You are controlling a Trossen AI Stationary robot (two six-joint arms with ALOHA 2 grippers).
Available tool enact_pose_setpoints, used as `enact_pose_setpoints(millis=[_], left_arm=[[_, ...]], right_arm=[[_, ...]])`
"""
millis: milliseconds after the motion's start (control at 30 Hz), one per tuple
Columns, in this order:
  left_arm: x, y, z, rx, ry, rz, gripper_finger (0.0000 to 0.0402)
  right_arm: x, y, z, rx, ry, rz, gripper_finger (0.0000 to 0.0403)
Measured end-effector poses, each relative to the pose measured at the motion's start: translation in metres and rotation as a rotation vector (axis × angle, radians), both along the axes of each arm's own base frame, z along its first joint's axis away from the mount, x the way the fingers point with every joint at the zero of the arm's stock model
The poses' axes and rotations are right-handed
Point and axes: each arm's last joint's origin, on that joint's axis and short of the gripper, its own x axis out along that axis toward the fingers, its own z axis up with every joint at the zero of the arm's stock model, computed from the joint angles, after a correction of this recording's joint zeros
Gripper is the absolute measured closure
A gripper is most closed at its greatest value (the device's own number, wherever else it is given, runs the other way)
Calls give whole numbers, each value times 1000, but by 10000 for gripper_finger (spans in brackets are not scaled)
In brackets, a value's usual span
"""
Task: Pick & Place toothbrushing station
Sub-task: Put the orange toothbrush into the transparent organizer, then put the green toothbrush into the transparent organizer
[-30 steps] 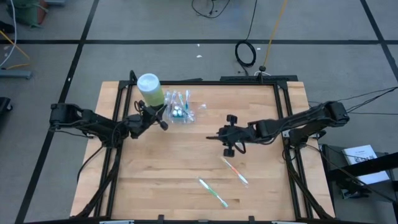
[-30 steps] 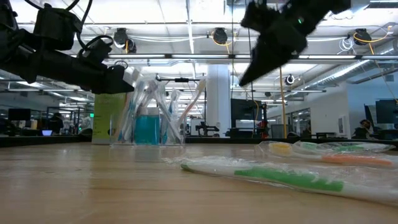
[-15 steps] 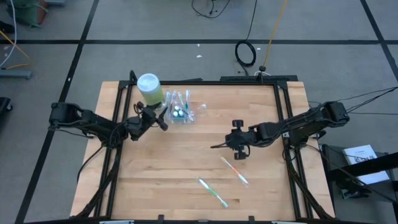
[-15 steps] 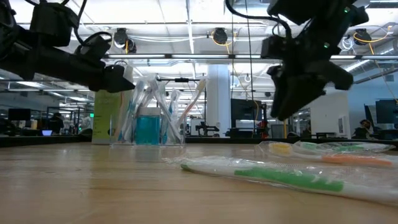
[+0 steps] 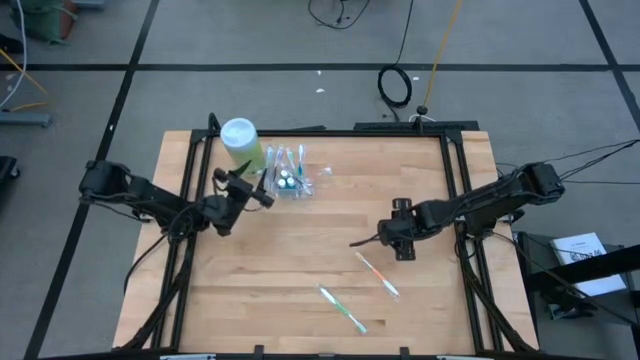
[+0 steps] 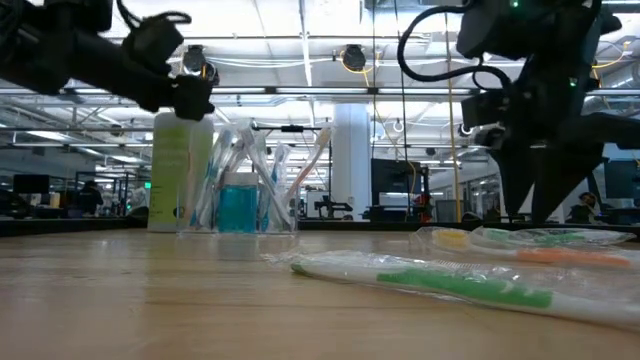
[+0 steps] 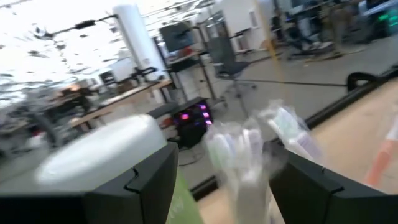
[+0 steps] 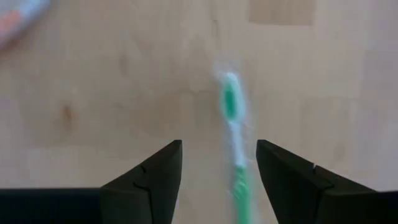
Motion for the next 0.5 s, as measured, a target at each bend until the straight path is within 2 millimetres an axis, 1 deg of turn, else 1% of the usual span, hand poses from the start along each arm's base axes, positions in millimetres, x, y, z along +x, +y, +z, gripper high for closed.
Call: enact_pose_setpoints(millis=[100,167,300,400,500], left_arm=[[5,-11,14,11,23,61,160],[9,-19,23,-2,-1,74,160],[14,-37,38,-11,-42,-4,160],[16,-49,46,7,-25,-72,160],[15,-58,50,15,-11,-101,160]], right_arm=[[-3,-1,-10,0,-21,1,206],[-6,-3,-17,-30,-23,5,209],[-9,-6,-26,-87,-44,16,209],[-10,-10,-31,-83,-68,8,209],[-11,-12,-38,-58,-108,7,217]])
